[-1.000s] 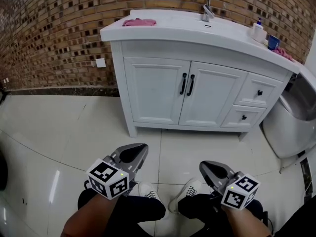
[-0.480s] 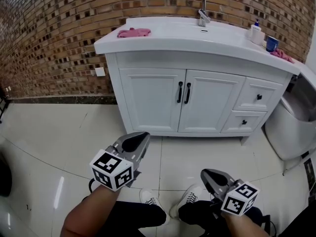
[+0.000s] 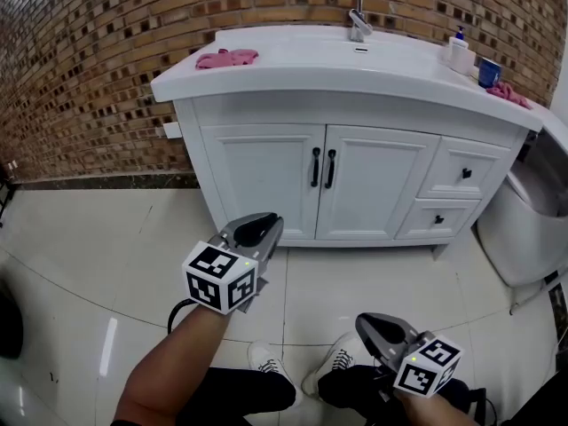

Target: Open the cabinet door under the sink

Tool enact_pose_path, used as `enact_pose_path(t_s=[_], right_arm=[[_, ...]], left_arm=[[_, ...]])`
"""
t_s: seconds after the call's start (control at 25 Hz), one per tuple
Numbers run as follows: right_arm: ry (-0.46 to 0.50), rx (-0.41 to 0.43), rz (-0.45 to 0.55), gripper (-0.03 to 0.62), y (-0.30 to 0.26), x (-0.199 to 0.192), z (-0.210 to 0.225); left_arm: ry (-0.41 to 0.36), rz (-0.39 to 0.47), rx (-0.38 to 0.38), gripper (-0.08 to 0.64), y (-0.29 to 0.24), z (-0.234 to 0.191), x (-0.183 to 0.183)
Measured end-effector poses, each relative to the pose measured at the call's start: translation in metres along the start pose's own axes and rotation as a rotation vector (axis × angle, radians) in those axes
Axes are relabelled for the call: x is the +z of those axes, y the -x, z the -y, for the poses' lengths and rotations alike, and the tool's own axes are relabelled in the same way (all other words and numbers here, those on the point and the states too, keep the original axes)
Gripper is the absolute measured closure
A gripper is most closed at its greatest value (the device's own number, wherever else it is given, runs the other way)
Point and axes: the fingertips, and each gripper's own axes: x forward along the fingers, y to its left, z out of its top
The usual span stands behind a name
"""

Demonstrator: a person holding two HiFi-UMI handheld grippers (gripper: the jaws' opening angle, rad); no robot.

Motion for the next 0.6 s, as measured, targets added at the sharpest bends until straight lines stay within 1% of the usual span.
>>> enact_pose_path(t_s=[0.12,0.36,0.6], right_arm=[[-0.011,-0.003,-0.003,0.588,0.0,0.001,0.005],[-0.019,-0.009,-0.017,0.588,0.002,-0.003,0.013],[-0.024,0.004,-0.02,0.588,-0.003,-0.003,0.013]], left_arm=[[-0.01,0.001,0.002,0.495,-0.016,-0.005,0.002],[-0.03,0.003,0.001,0.479,-0.051,-0.015,0.004],[-0.05,-0.008,0.003,0.469,-0.085,-0.024,0.001]])
